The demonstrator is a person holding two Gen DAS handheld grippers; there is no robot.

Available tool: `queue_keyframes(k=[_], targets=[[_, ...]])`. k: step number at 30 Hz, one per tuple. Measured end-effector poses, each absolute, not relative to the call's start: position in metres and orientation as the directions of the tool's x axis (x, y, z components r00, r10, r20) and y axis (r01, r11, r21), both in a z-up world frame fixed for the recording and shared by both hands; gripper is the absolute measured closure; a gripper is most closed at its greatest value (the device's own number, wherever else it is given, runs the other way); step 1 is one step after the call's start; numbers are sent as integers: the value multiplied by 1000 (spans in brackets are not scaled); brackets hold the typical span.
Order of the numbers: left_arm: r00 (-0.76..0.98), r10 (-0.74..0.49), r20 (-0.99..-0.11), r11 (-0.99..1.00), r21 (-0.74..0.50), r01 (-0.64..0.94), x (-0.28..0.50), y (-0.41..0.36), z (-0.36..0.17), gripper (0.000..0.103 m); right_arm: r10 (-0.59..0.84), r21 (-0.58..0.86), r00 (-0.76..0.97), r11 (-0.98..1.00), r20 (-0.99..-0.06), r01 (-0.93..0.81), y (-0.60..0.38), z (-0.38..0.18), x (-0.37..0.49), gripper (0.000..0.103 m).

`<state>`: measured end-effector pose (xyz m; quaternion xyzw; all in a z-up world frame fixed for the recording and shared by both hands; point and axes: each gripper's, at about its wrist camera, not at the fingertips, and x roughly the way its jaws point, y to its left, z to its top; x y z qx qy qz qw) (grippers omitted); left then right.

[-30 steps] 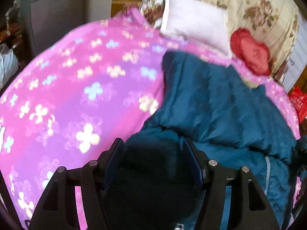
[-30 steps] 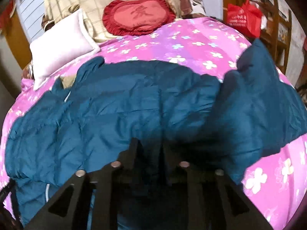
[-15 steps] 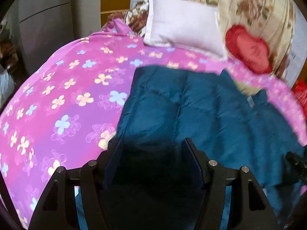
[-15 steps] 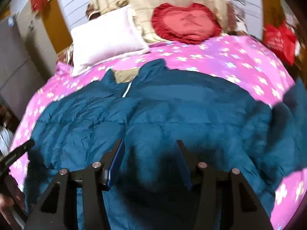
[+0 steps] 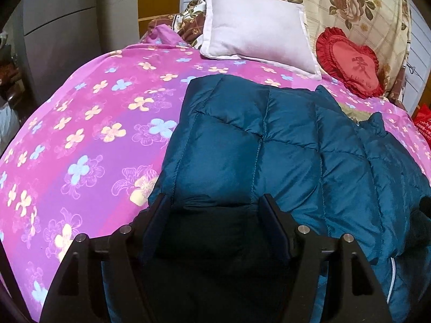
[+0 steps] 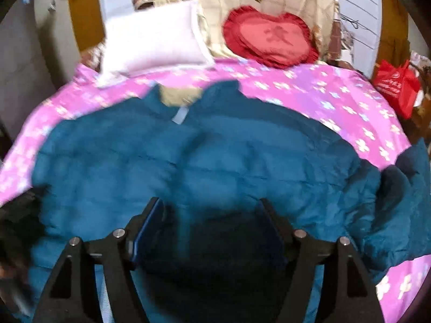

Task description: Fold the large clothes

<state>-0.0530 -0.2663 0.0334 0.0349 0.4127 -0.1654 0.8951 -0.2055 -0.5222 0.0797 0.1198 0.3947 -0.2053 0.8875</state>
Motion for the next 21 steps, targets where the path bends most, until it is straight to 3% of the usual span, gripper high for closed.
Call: queue_keyframes(k=[4,10,13,21], targets=[[603,-274,-749,942,-83,325,-53,-266,33,54,-178,101,622,917,-763,387,-498,84,-176,28],[595,-296,-748,939,-113,325,-49,-264,31,51,-209,38,590,925,-780,378,-478,59,-137,28],[589,-303,-749,938,-124,324,-48,-263,30,50,-277,-49,539,916,-796,398,-475,38,-128,18],[589,-305,-748,937,-125,326,-47,-263,29,49,-214,38,589,922,-780,386,-493,62,-161,18]])
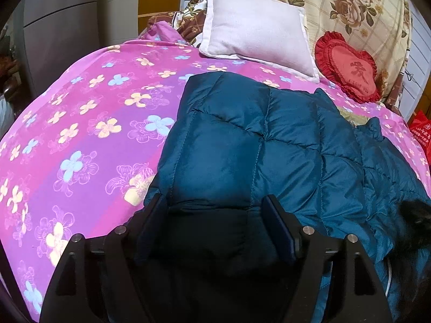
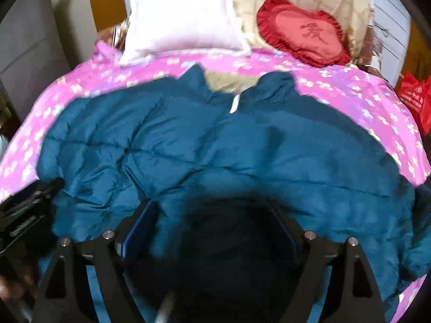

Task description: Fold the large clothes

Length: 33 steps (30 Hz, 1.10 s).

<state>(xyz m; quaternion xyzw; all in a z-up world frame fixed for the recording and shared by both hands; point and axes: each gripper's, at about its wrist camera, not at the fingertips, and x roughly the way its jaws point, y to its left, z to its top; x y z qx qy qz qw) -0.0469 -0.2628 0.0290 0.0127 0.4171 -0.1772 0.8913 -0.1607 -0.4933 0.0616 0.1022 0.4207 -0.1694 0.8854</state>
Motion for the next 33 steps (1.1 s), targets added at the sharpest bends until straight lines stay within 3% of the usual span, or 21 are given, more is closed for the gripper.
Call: queue_keyframes(k=[5,9,13,20,23,33], targets=[[589,-305,-748,937,-125,326,-47,-263,29,49,-302,22,602,882,-740,470,-530,78,-202,18],[592,-297,-749,938,-112,328,-48,-264,29,48,-337,16,521,828,-784,561,-567,53,-219,18],[590,-296,-751,938,-112,329,-50,-263,31,48,-314,51,533,825,-786,563,-576,37,-224,16],[621,-258,-740,928,-11,373,-75,-261,48,48,-330,16,551,848,-767,530,-555,62,-245,16],[621,-274,-735,924,-23,381,-82,-260,57,48,-374,-25,535,836,-757,549,-559,67,-256,16],[599,-326,-731,917,-92,388,-91,-262,72,48,-324,27,488,811,-810,584,-579,41,-257,16]])
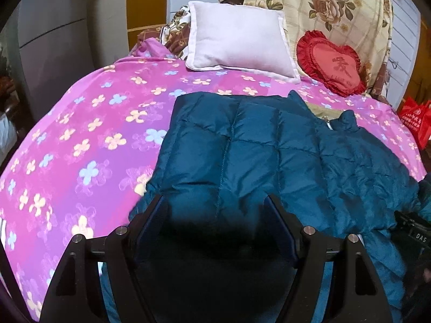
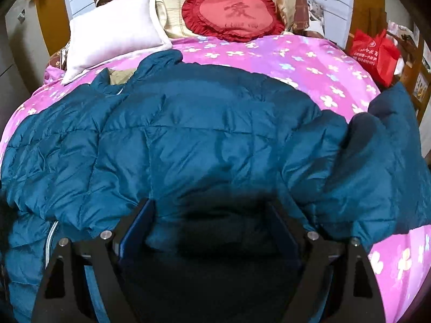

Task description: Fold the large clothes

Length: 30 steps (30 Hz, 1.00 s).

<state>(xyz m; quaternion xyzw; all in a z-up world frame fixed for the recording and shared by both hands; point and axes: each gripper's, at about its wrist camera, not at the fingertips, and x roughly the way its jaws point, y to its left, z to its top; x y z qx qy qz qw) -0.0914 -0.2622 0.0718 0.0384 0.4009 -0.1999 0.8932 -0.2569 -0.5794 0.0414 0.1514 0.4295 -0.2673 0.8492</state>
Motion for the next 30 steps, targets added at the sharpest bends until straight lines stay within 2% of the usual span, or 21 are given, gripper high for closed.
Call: queue_keyframes(k=[8,15,22,30], targets=[[592,-364,-719,903,-117,414,-125,-260,89,48,-308,68,550,826,-776,559,-555,71,-287,16],[613,-367,-700,880,-47,473,-169,-267,104,48,-287,99,576,832,-765,545,-532,86,-319,16],[591,-407,-696,866,-88,493,-203,-264,113,48,-268,120,605,844,-749,522,-512,100,-349,15],[574,-431,-696,852,-105,512,-230,-268,117,48,-312,55,611,861,-728,506,-491,113,-377,15]])
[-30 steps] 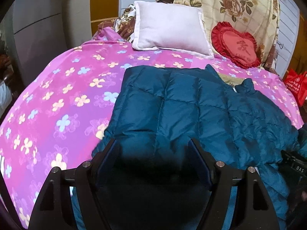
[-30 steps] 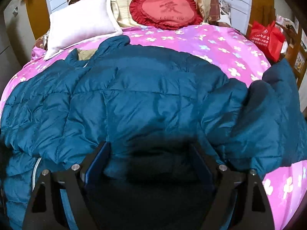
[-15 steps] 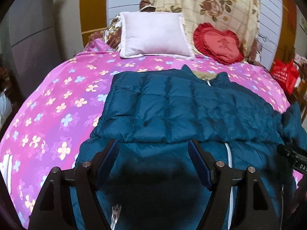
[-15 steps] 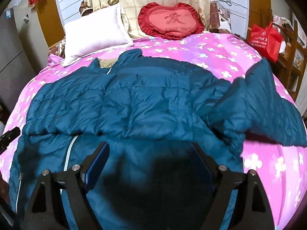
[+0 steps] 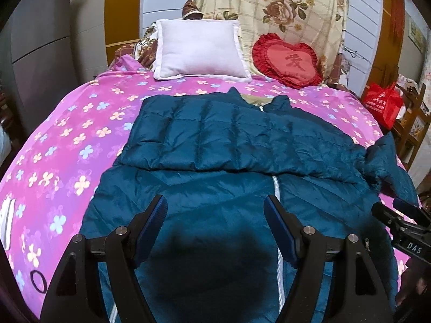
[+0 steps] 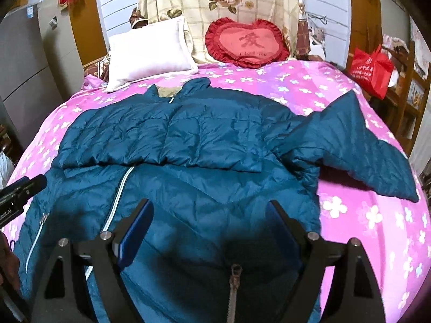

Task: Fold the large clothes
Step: 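Reach the right tool to the other sleeve cuff and grasp it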

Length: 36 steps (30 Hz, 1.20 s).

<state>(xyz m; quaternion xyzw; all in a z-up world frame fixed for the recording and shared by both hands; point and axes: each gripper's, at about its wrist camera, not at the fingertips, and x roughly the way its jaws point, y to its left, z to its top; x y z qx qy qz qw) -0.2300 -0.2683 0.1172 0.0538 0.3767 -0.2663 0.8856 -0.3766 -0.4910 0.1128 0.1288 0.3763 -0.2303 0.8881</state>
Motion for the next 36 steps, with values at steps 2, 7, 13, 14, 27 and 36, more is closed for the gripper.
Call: queue_keyframes(k=[2,7,13,14,27,36], targets=[[569,-438,-697,848,-108,519,-236,-271,117,48,-323,40,607,861,-726,507,-489,115,-382,15],[557,-451,-698,837,-115,535,-248,-278,117,48,-353,9,599,857,-718,515,-489,117,-396,15],[549,-486,-680,824,-148,547,-260,-284,118,48,-373,-4,598,851,-710,526,-495,117,-410,15],[548,-490,-678,822,-152,548,-262,-286,118,49,-374,-3,598,849,-709,528,-496,117,-412,15],[520,-482,-706,812,-136,568,-269,-313,98,49,-416,-9,575,815,-704,579,-526,110,-439,15],[521,-468,-713,820,-130,558,-260,-323,87,49,-436,-15,546,791,-715,611,-553,104,-449,15]])
